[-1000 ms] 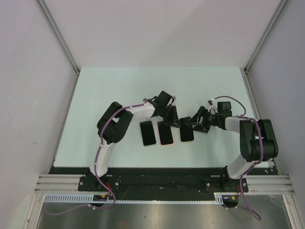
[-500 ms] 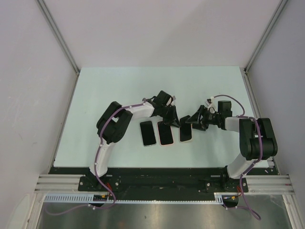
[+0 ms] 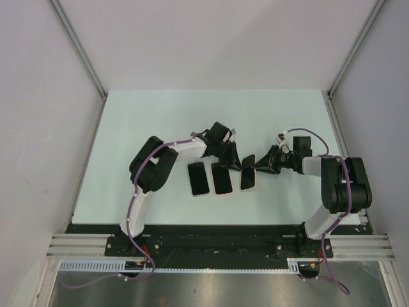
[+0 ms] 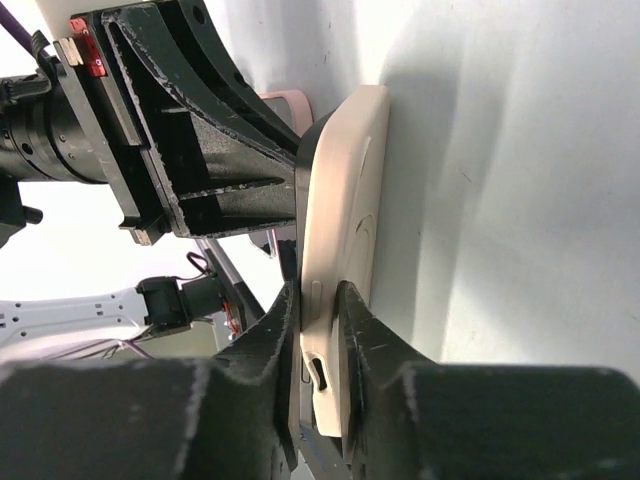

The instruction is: Put the phone into the phone case

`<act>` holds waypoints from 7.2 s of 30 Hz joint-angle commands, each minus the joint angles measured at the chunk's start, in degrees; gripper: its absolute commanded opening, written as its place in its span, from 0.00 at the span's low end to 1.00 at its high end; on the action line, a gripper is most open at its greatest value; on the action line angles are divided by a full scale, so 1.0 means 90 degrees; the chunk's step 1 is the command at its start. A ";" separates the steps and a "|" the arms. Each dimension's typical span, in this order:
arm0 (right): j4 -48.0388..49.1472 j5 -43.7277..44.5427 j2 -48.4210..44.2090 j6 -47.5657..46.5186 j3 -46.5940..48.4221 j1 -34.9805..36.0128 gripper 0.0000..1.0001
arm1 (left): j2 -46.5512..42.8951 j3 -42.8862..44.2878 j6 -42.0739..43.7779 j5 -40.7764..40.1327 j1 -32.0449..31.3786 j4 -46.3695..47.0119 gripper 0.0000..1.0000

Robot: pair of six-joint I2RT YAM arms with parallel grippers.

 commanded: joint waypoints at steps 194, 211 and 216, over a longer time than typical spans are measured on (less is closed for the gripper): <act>0.1433 -0.0055 -0.2214 0.2141 0.0685 0.1209 0.00 | -0.4441 -0.2315 0.0715 0.0133 0.0612 -0.0038 0.71; -0.3784 0.1078 0.0373 -0.1962 0.2561 0.0622 0.00 | -0.6706 -0.3456 0.1791 -0.2309 0.0642 -0.1173 1.00; -0.3745 0.0715 0.0980 -0.2138 0.2580 0.0651 0.00 | -0.7058 -0.3750 0.1928 -0.2456 0.0642 -0.1202 1.00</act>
